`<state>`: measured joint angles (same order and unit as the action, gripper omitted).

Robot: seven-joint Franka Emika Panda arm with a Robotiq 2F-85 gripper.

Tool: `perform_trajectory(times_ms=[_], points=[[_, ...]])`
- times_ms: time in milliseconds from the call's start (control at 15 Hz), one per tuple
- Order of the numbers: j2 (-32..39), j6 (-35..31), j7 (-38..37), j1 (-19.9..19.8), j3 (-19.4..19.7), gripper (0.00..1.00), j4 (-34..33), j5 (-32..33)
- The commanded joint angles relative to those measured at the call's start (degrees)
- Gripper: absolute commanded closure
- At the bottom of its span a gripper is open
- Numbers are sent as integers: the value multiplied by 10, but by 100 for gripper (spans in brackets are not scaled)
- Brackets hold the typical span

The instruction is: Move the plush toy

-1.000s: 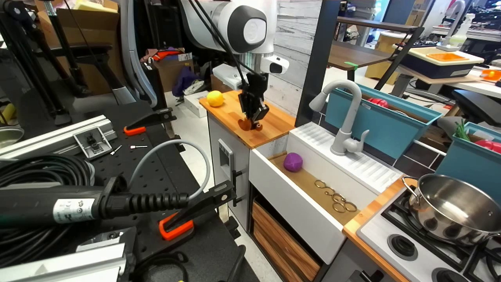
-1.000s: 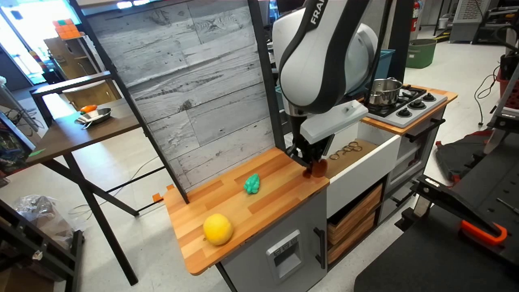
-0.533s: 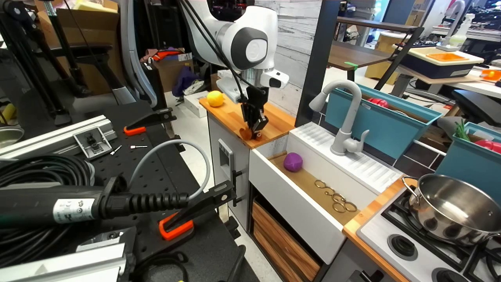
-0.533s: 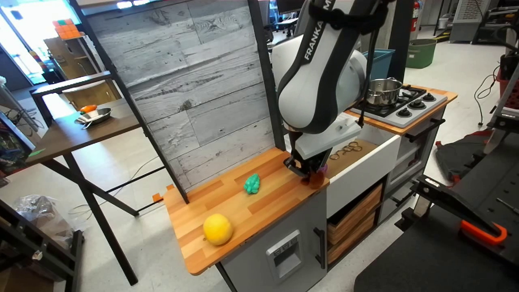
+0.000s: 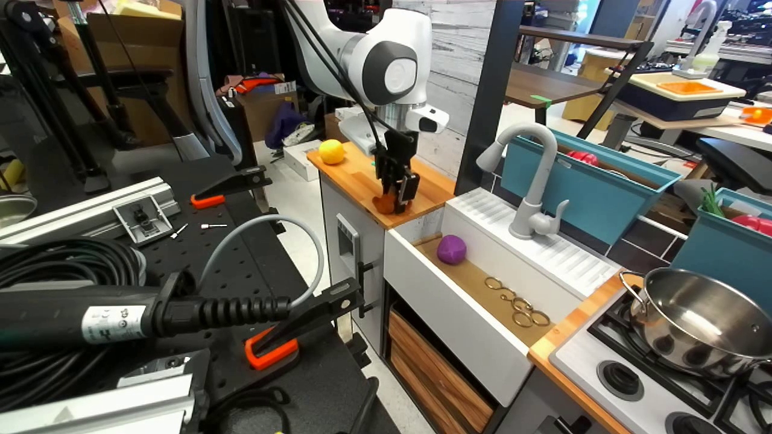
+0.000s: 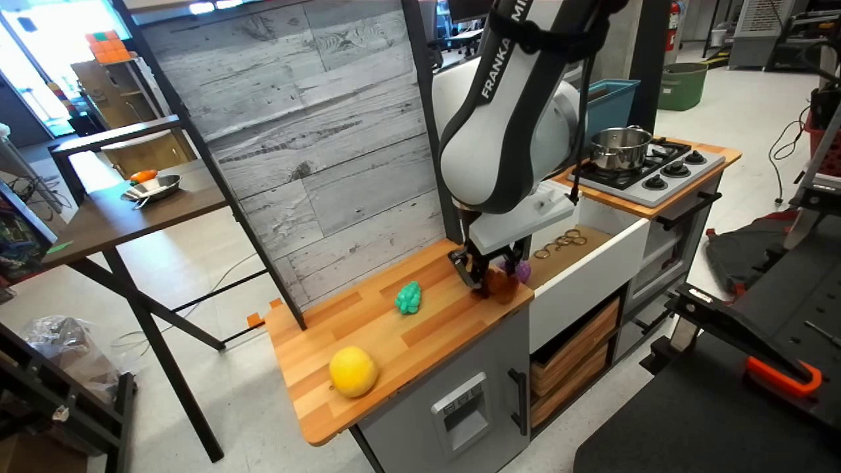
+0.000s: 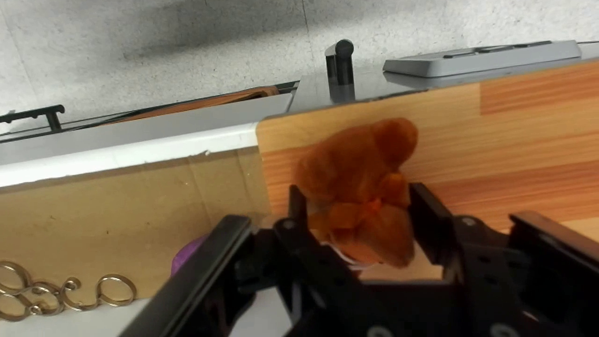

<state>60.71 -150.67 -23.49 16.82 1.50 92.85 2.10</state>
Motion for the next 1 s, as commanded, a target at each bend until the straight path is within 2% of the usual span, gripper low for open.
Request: perform_trajectory(times_ms=[0,133,333,600,800,867,933], points=[[-22,18,36,-16,-24,9,8,-20],[-52,29,62,-33,-47,0,35,-29],[-101,66,101,-59,-75,0,72,-45],[-224,86,106,-59,-58,0,172,-33],[-317,71,110,-60,-44,0,249,-15],[-242,79,95,-55,-47,0,173,-25],[-271,79,98,-57,-45,0,196,-23]])
